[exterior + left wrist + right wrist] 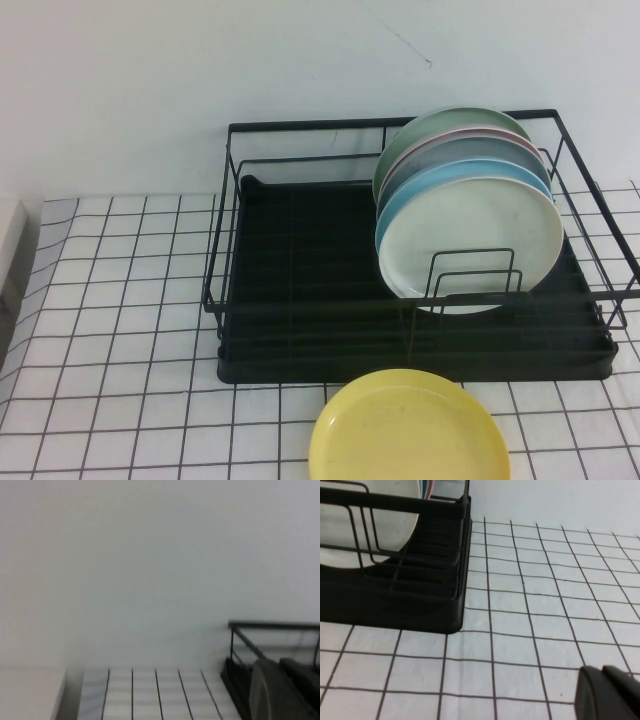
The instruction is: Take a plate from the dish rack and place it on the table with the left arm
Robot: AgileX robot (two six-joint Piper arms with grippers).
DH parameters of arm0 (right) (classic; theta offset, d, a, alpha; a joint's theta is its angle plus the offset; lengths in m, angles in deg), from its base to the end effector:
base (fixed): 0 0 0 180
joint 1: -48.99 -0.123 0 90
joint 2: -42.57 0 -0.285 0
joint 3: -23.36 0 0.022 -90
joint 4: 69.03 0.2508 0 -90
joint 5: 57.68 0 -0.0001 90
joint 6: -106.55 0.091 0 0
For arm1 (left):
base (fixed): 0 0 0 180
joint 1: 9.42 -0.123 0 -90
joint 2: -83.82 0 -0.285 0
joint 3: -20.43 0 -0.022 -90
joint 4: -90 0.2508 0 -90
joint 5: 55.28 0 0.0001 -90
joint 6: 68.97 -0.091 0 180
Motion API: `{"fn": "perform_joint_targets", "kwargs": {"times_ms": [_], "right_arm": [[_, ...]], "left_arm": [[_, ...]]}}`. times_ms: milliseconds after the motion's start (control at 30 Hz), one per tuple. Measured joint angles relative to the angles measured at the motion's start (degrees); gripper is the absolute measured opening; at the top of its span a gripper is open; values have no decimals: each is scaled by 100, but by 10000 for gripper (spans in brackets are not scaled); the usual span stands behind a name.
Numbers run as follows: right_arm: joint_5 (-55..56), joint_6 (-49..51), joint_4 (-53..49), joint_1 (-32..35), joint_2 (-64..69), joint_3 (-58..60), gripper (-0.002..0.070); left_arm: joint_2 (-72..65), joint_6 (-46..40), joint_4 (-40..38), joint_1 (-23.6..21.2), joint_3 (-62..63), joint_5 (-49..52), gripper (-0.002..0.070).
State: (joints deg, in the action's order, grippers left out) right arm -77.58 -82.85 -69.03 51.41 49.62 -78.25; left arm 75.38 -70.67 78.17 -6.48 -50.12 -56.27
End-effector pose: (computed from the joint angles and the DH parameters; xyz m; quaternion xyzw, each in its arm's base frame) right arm 0.0531 -0.0022 0.1757 -0.0484 0.7937 -0.0624 0.6032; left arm 0.0491 -0.0022 0.2531 -0.0408 0.6281 -0.0873 0.7721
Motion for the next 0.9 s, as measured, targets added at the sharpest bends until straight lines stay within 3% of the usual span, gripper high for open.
{"fn": "perform_joint_targets", "kwargs": {"times_ms": [167,367,467,800,900], "right_arm": [[0,0,0,0,0,0,-3],[0,0,0,0,0,0,-3],[0,0,0,0,0,0,-3],[0,0,0,0,0,0,-3],[0,0,0,0,0,0,-3]], "left_arm": [[-1078,-432,0,0,1074,2083,-3],[-2627,-1167,-385,0,2202,3063,-3],[-3438,-2412,-1138,0,2716,3131,-3],[-5944,-7537,-5061,6,4613,4133,-3],[-6687,-8644,-5929,134,5058,4241,-3]]}}
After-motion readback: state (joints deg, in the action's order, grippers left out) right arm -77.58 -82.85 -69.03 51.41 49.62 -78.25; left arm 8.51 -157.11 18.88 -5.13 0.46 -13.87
